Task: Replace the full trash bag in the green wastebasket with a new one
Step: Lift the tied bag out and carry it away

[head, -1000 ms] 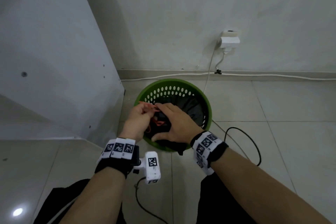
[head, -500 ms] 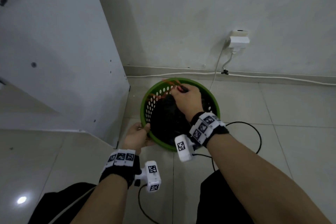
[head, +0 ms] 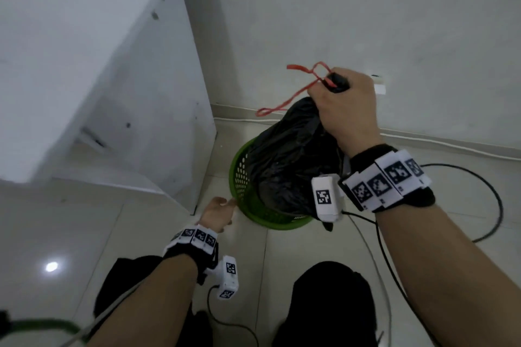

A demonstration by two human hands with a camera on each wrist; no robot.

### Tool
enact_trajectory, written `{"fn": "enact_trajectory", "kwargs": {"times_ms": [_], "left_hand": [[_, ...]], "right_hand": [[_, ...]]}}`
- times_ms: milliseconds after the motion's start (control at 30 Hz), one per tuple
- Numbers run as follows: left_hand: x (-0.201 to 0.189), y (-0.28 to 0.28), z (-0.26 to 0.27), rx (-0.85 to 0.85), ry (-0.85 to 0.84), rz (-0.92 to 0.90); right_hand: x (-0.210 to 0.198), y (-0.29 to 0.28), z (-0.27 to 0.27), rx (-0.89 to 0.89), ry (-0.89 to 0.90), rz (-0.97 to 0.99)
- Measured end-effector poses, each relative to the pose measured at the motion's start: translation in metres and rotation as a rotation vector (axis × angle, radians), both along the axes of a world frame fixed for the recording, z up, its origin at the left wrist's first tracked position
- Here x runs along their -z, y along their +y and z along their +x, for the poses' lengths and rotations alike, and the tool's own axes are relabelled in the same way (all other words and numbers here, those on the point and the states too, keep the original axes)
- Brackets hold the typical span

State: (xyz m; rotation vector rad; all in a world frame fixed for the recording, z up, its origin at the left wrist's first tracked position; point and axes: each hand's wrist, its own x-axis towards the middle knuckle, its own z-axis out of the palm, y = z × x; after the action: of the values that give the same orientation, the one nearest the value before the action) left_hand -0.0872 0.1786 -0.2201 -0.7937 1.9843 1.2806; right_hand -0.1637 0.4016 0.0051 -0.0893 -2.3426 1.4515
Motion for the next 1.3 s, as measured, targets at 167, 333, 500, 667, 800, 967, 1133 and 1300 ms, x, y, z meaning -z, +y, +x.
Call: {"fn": "enact_trajectory", "kwargs": {"times_ms": [167,333,500,667,800,967,1133,1300], "left_hand": [[-0.127,-0.021,0.043,0.042,0.067,0.123],[-0.263,-0.043,0.085,-0.056,0.153,0.152],[-0.330,-0.085,0.142,-0.210,0.166,0.138],[-0.336,-0.139,0.238,-0.381,0.084,0.048],[-0.316,-0.192,0.344,-0.485,-0.070,-0.011],[-0.292,-0.233,0.461,-0.600,-0.248,0.013],[-0.282,-0.286,0.497,-0.724,-0.299,0.094],[-0.306,-0.413,0.451,-0.758,-0.086,0.094]], "right_hand": [[-0.098,0.009,0.034,-0.010,-0.143,0.039],[-0.189,0.007,0.074,-0.140,-0.336,0.033],[-0.213,-0.032,0.123,-0.364,-0.523,0.064],[-0.219,-0.100,0.164,-0.617,-0.533,0.112],[-0.225,-0.168,0.190,-0.793,-0.498,0.117],[-0.229,-0.264,0.209,-0.961,-0.495,0.167],[-0.211,-0.369,0.218,-1.045,-0.572,0.291],[-0.193,-0.476,0.208,-1.045,-0.594,0.420]]}}
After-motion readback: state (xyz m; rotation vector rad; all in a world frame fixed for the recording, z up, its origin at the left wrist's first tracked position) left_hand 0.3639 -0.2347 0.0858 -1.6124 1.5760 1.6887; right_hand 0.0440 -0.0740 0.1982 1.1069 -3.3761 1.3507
